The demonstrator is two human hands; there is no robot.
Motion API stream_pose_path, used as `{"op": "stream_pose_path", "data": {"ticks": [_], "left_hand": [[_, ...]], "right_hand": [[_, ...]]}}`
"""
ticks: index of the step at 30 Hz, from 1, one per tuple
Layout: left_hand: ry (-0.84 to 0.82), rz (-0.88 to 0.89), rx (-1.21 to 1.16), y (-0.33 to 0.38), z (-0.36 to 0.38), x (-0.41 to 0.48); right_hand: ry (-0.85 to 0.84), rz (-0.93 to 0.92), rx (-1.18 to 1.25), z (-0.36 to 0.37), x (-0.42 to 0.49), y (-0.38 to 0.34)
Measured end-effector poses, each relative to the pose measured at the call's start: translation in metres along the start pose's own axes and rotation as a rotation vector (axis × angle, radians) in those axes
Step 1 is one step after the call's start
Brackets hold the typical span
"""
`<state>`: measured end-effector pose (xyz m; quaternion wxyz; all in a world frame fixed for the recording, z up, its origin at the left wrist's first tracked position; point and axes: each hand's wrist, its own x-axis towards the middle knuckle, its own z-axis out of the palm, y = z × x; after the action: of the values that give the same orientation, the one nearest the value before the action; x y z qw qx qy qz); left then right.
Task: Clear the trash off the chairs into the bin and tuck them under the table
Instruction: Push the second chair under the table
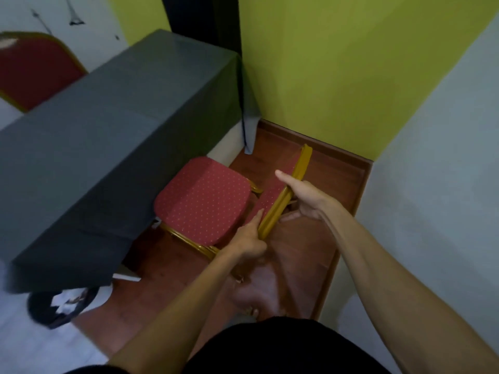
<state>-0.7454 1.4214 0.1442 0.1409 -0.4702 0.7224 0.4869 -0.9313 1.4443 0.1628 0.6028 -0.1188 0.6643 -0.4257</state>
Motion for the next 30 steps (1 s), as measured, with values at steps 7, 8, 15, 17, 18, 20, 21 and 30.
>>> {"op": "stream_pose_path", "data": {"ticks": [7,8,15,17,18,20,21,30], "left_hand": [[0.002,-0.035,0.043,-0.03,-0.056,0.004],[0.006,-0.029,0.034,-0.036,-0.063,0.007],[0.31,0.025,-0.078,-0.05,-0.087,0.034],[0.326,0.038,-0.112,-0.049,-0.09,0.044],[0.299,0.045,-0.107,-0.05,-0.095,0.05],[0.216,0.064,-0.086,-0.054,-0.108,0.056],[0.181,0.067,-0.076,-0.057,-0.114,0.058],[0.138,0.061,-0.007,-0.085,-0.16,0.071]], "right_hand": [[0.045,-0.05,0.075,0.054,0.036,-0.013],[0.039,-0.053,0.073,0.061,0.041,-0.017],[0.147,-0.071,0.07,0.107,0.075,-0.051],[0.177,-0.084,0.056,0.109,0.085,-0.062],[0.185,-0.085,0.054,0.11,0.089,-0.066],[0.188,-0.084,0.064,0.113,0.095,-0.07],[0.192,-0.083,0.064,0.116,0.096,-0.071],[0.169,-0.09,0.094,0.153,0.118,-0.086]]}}
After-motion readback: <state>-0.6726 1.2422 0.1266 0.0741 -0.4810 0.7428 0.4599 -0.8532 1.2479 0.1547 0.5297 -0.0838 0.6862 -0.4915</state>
